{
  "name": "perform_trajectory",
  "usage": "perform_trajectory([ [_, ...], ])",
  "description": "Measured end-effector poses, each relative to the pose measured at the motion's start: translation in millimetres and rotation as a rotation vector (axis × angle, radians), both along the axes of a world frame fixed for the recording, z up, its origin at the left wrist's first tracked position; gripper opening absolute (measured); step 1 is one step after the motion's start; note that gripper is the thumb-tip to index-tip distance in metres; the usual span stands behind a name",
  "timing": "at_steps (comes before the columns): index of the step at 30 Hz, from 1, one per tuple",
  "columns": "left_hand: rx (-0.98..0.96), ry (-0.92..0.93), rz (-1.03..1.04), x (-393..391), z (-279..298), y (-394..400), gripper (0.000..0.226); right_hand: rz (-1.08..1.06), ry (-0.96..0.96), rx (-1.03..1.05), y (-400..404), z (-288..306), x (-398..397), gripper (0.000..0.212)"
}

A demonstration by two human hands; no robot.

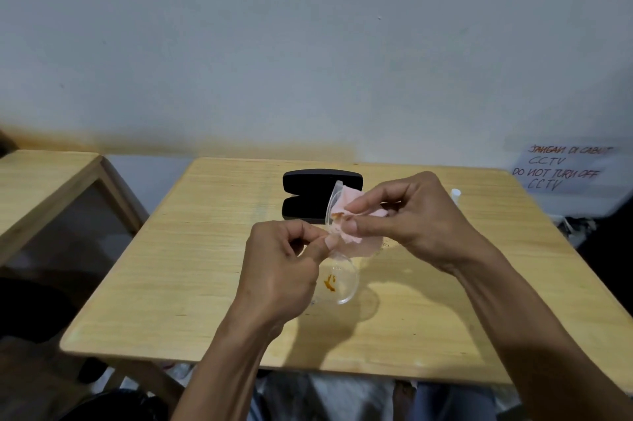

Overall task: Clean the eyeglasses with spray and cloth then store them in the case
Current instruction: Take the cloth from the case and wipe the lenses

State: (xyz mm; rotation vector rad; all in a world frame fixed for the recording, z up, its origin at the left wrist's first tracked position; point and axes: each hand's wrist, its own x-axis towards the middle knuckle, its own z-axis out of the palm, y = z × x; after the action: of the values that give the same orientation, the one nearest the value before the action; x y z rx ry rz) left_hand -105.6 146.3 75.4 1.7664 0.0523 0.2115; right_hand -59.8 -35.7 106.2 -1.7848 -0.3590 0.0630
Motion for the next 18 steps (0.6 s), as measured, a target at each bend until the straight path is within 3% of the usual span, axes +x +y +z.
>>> perform_trajectory([
  [9,0.174,-0.034,-0.006,3.7,2.9,-0.5,0.018,-0.158,0.006,0.254,26.4,-1.6,-3.9,0.015],
  [16,0.096,-0.079,0.033,4.6,3.0,3.8,0.008,-0.051,0.011,0.137,23.8,-0.6,-6.4,0.02],
  [18,0.104,-0.079,0.031,3.3,3.1,3.9,0.014,-0.016,0.018,0.093,15.2,1.0,-4.8,0.021],
])
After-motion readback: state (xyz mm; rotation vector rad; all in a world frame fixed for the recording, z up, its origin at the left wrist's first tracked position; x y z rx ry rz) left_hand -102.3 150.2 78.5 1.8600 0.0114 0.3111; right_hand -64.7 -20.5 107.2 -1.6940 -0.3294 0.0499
